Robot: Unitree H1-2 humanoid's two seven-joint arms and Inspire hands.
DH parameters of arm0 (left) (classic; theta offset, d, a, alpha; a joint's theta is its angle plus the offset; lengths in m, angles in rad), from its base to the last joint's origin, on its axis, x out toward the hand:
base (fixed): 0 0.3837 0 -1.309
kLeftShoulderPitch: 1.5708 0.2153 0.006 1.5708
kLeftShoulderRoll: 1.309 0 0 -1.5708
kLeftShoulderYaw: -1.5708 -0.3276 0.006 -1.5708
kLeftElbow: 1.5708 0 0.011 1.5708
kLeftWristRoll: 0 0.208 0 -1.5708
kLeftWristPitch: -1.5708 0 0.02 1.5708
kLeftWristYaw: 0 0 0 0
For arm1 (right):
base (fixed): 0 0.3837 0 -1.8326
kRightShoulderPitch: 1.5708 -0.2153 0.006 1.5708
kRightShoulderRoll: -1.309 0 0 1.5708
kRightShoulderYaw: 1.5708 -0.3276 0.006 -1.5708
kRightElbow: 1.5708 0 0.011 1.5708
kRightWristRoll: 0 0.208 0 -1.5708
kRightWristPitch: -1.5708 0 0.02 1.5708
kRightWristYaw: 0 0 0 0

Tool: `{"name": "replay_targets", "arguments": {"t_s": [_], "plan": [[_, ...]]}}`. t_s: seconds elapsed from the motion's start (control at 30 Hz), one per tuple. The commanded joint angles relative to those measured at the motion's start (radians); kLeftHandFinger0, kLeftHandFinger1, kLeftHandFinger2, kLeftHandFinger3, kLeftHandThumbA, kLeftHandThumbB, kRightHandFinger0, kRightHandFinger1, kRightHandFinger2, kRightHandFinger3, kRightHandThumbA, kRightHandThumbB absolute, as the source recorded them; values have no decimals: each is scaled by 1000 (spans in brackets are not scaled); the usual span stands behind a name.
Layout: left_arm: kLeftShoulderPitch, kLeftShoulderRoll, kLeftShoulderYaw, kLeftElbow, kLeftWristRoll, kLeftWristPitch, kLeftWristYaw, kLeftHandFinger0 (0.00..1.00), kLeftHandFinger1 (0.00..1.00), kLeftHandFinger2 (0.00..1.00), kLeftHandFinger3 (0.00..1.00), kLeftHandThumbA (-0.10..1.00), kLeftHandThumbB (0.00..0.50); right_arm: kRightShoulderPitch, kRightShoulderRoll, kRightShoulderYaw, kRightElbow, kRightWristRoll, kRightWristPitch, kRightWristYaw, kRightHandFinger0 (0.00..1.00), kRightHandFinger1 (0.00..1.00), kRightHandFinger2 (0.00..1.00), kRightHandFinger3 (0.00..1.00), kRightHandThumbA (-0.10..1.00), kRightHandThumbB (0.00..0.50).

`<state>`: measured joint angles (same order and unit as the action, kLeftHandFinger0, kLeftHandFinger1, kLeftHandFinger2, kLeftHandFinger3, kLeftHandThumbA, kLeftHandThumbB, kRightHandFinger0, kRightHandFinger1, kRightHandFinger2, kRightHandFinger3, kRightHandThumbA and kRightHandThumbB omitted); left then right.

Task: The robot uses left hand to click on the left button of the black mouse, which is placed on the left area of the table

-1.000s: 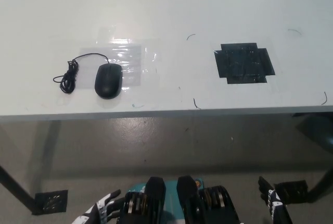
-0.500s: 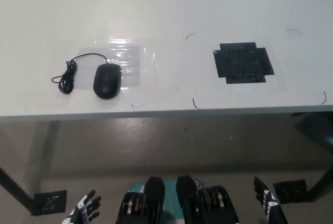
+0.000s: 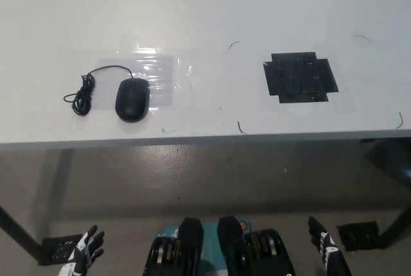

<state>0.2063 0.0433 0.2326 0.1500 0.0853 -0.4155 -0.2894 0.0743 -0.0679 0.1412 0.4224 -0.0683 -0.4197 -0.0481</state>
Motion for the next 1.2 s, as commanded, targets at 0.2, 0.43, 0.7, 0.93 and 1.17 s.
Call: {"name": "replay_targets", "arguments": {"t_s": [0.2,0.43,0.7,0.93,1.17], "plan": [[6,28,-39,16,-30,-54,70,1000,1000,1000,1000,1000,275,-18,-7,12,-24,-10,-50,-13,1000,1000,1000,1000,1000,261],[7,37,-49,6,-14,-4,87,1000,1000,1000,1000,1000,229,-32,-3,16,-15,-4,-50,-3,1000,1000,1000,1000,1000,290],[20,66,-81,-20,77,91,118,1000,1000,1000,1000,1000,222,-28,-7,27,-15,-6,-50,-4,1000,1000,1000,1000,1000,279],[18,60,-83,-13,40,47,138,1000,1000,1000,1000,1000,260,-38,-13,34,-12,-10,-50,-5,1000,1000,1000,1000,1000,273],[28,65,-98,-3,80,46,159,1000,1000,1000,1000,1000,140,-24,-17,33,-24,-4,-50,-3,1000,1000,1000,1000,1000,276]]}}
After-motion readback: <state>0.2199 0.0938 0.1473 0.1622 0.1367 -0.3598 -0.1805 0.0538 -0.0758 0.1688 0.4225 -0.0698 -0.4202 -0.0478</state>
